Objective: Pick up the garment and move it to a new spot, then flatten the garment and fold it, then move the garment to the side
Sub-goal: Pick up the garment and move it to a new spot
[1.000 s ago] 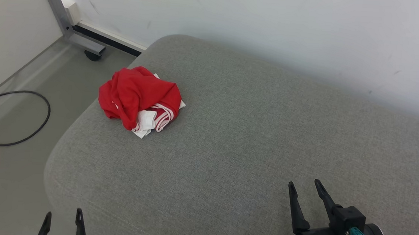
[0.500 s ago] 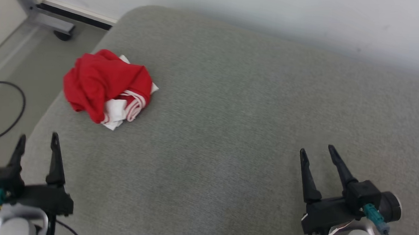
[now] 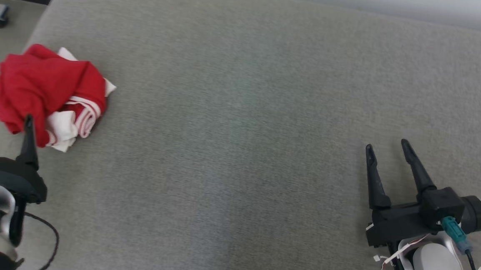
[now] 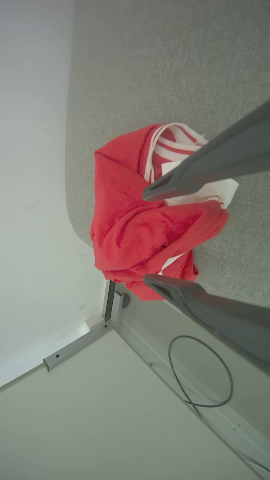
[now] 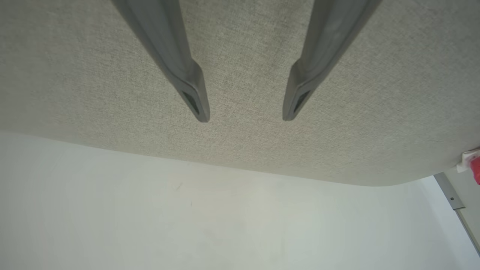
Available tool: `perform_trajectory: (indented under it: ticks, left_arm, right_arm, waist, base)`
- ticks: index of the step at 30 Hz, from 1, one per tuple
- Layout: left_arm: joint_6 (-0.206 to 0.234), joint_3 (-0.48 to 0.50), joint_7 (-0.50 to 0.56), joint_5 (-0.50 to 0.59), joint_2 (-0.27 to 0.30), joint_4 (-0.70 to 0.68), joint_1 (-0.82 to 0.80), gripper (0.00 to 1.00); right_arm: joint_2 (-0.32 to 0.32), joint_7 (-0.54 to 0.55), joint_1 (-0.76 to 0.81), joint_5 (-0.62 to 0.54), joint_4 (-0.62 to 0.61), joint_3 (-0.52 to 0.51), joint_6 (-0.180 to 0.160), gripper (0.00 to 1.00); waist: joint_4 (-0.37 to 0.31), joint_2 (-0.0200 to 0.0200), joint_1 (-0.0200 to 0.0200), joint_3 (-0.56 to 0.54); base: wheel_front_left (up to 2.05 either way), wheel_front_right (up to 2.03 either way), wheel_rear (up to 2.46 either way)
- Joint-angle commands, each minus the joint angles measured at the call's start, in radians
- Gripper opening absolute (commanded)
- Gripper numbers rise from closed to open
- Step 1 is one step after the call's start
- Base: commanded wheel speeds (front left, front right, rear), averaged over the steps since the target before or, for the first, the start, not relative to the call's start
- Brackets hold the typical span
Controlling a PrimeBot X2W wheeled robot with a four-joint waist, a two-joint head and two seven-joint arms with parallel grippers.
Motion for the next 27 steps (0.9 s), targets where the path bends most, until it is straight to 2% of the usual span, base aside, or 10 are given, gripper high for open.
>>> perform_trajectory:
  ticks: [1,4,8,18,19,20,27]
  left_arm:
    - [0.003,-0.024,0.018,-0.038,0.03,0.037,-0.025,1.0]
    - [0.002,-0.036,0.046,-0.07,0.075,0.097,-0.063,1.0]
    - [0.009,-0.034,0.046,-0.081,0.097,0.176,-0.101,1.0]
    - [0.085,-0.031,0.063,-0.086,0.089,0.319,-0.16,1.0]
    - [0.091,-0.035,0.056,-0.082,0.089,0.339,-0.17,0.47]
    - [0.095,-0.035,0.049,-0.083,0.089,0.347,-0.172,0.0]
    - [0.075,-0.055,0.023,-0.075,0.112,0.39,-0.207,0.0]
  right_arm:
    - [-0.011,0.0,-0.014,0.004,-0.005,-0.003,0.0,1.0]
    - [-0.02,0.0,-0.012,0.004,-0.009,-0.01,0.0,1.0]
    - [-0.027,0.0,-0.012,0.01,-0.009,-0.013,0.0,1.0]
    - [-0.039,0.001,-0.014,0.016,0.0,-0.015,0.0,1.0]
    - [-0.035,0.001,-0.012,0.014,0.006,-0.015,0.0,1.0]
    - [-0.032,0.001,-0.012,0.013,0.009,-0.015,0.0,1.0]
    - [-0.001,0.001,-0.014,0.013,0.023,-0.01,0.0,1.0]
  waist:
    - [-0.068,-0.0001,-0.0002,0.064]
    - [-0.091,-0.0001,-0.0002,0.082]
    - [-0.113,-0.0001,-0.0002,0.102]
    - [-0.138,-0.0001,-0.0002,0.121]
    - [-0.14,-0.0001,-0.0002,0.115]
    - [-0.141,-0.0001,-0.0002,0.112]
    - [-0.15,-0.0001,-0.0002,0.07]
  base:
    - [0.0,0.0,0.0]
    - [0.0,0.0,0.0]
    - [0.0,0.0,0.0]
    - [0.0,0.0,0.0]
    - [0.0,0.0,0.0]
    - [0.0,0.0,0.0]
    - [0.0,0.0,0.0]
